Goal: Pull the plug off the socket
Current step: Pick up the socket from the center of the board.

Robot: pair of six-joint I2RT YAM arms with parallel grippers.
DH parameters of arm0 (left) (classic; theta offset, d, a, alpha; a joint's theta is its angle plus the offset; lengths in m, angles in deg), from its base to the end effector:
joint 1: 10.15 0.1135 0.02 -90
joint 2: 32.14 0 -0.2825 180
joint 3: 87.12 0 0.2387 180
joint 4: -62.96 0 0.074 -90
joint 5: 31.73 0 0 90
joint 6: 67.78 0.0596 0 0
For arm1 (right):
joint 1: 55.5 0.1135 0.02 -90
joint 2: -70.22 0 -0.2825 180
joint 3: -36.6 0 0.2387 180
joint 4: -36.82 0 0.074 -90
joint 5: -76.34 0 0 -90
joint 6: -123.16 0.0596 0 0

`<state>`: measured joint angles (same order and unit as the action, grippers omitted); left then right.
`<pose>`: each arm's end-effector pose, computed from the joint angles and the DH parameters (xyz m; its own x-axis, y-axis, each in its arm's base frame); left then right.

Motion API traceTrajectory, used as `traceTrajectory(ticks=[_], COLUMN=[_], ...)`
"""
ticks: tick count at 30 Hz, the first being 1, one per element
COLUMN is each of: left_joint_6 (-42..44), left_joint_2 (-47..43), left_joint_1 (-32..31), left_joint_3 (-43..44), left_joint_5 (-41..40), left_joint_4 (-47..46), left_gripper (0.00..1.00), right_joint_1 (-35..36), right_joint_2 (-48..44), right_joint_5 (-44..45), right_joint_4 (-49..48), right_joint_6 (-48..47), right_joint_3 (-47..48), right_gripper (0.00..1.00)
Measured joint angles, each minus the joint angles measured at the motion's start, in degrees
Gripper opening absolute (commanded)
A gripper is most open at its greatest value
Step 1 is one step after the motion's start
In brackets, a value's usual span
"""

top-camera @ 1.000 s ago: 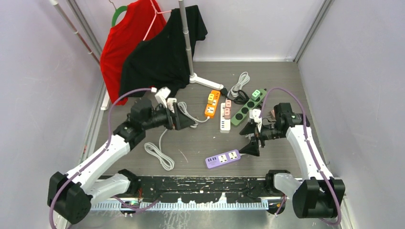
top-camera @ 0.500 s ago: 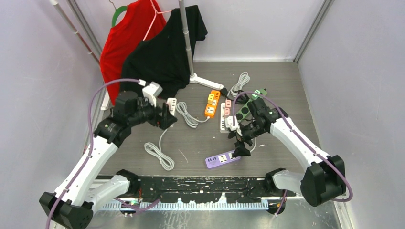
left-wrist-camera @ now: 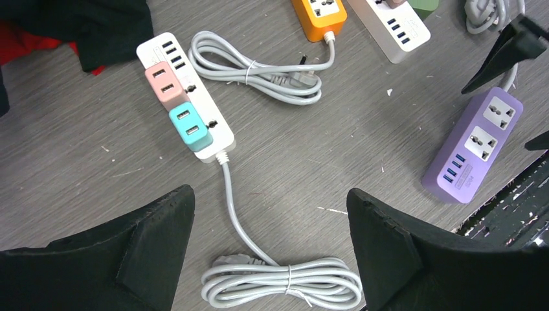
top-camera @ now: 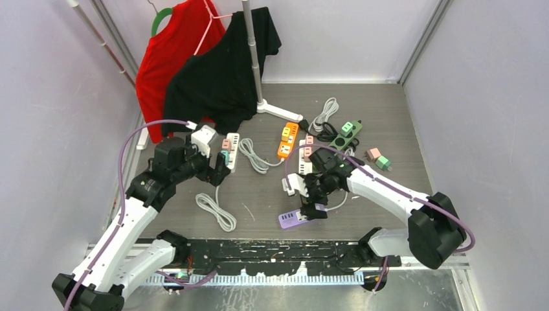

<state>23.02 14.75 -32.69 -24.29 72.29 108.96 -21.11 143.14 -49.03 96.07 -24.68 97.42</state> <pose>0.1520 -0.0787 0.3193 -0.4547 0.2034 -0.8671 0.5720 0.8130 -0.1093 0.1535 0.1469 0.2173 0.1030 -0.7660 -0.6345 -0.9884 -0.1505 0.0212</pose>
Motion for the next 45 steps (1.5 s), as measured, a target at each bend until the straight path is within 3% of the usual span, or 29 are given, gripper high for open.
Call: traceTrajectory(ticks=[4, 8, 18, 24, 27, 32, 37, 45], left_joint_6=[0.15, 0.13, 0.13, 0.13, 0.13, 0.13, 0.13, 0.13], left_joint_2=[-0.15, -0.20, -1.99, -1.97, -1.97, -1.97, -1.99, -1.97], left_joint_1=[0.20, 0.24, 0.35, 0.35, 0.35, 0.35, 0.35, 0.35], left_joint_3=[0.00, -0.04, -0.39, -0.48, -0.48, -0.52, -0.52, -0.52], left_joint_5=[0.28, 1.14, 2.08, 2.34, 2.51, 2.54, 2.54, 2.80], left_joint_4=[-0.04, -0.07, -0.13, -0.13, -0.13, -0.13, -0.13, -0.20], left_gripper=[0.86, 0.85, 0.85, 0.85, 0.84, 0.84, 0.84, 0.84], right_joint_1=[3.58, 6.38, 13.94, 14.58, 14.58, 14.53, 10.54, -9.46], right_joint_2=[1.38, 2.40, 7.72, 8.09, 8.09, 8.11, 7.02, -7.54], right_joint_5=[3.93, 6.71, 12.94, 13.97, 14.14, 14.08, 10.58, -0.85], right_joint_4=[-3.13, -4.57, -8.68, -9.31, -9.29, -7.65, -2.62, 4.26], right_joint_6=[1.29, 1.31, 2.84, 3.72, 3.78, 4.02, 4.07, 6.49], right_joint_3=[-1.88, -3.13, -3.21, -3.21, -3.21, -2.27, 1.46, 7.30], right_gripper=[1.00, 0.93, 0.59, 0.51, 0.33, 0.16, 0.05, 0.01])
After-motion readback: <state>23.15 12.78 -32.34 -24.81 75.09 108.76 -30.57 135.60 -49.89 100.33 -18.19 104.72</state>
